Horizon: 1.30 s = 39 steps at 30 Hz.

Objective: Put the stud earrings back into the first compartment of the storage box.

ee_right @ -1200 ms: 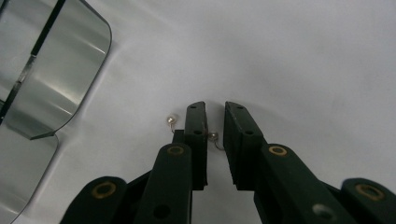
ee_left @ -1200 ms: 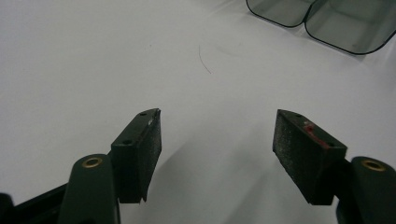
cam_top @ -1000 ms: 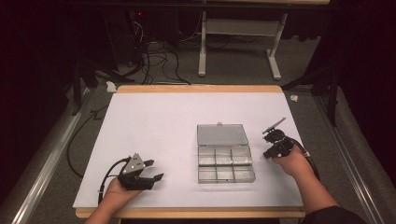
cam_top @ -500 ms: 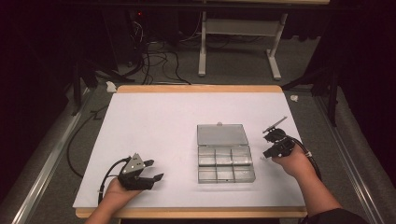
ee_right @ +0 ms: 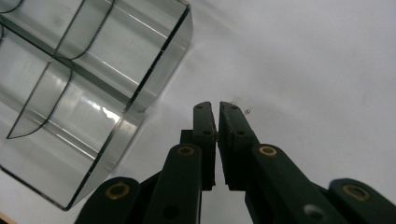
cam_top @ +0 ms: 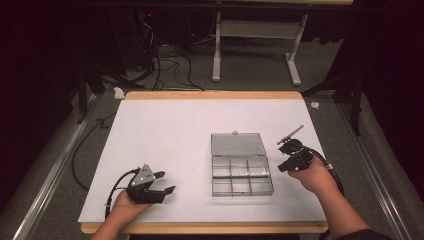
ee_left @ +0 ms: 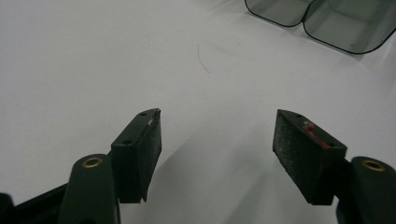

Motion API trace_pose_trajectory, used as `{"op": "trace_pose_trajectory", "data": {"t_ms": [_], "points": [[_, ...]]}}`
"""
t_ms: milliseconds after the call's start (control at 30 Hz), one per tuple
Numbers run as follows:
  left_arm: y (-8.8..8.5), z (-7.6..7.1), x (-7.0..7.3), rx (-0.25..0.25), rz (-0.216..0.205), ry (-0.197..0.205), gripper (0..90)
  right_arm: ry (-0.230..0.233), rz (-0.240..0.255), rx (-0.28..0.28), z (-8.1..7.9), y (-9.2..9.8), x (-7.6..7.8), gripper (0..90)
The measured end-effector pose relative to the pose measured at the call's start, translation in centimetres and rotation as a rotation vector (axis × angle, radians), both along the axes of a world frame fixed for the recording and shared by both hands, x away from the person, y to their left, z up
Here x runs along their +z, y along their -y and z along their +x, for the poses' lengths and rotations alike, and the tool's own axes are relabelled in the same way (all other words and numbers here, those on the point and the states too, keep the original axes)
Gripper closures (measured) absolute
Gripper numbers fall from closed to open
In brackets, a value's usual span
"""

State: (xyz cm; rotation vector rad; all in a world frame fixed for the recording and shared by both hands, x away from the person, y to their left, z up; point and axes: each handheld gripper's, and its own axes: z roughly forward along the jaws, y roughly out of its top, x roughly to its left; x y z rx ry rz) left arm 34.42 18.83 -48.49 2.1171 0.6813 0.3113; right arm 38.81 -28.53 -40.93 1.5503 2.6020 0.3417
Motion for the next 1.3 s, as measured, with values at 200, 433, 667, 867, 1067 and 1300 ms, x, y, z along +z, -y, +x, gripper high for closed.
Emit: {"op": "trace_pose_trajectory", "data": {"t_ms": [200,433,667,867,1067,1300], "points": [[0.0,0.0,0.0,-0.001,0.0,0.0,33.1,0.013,0.004,0.004,-0.2,-0.6,1.0,86.5],[0.0,0.0,0.0,-0.003,0.003,-0.003,33.1,0.027,0.004,0.04,-0.4,-2.2,2.7,86.4],[0.0,0.0,0.0,-0.004,0.0,-0.002,33.2,0.027,0.001,0.083,-0.3,-4.1,3.1,86.4],[0.0,0.0,0.0,-0.005,0.0,-0.001,33.2,0.026,0.008,0.107,0.0,-5.6,3.0,86.4],[0.0,0.0,0.0,-0.008,-0.001,-0.003,33.2,0.021,0.005,0.139,0.2,-7.1,2.9,86.4],[0.0,0.0,0.0,-0.008,-0.003,-0.003,33.1,0.014,0.008,0.182,0.3,-8.9,2.5,86.4]]}}
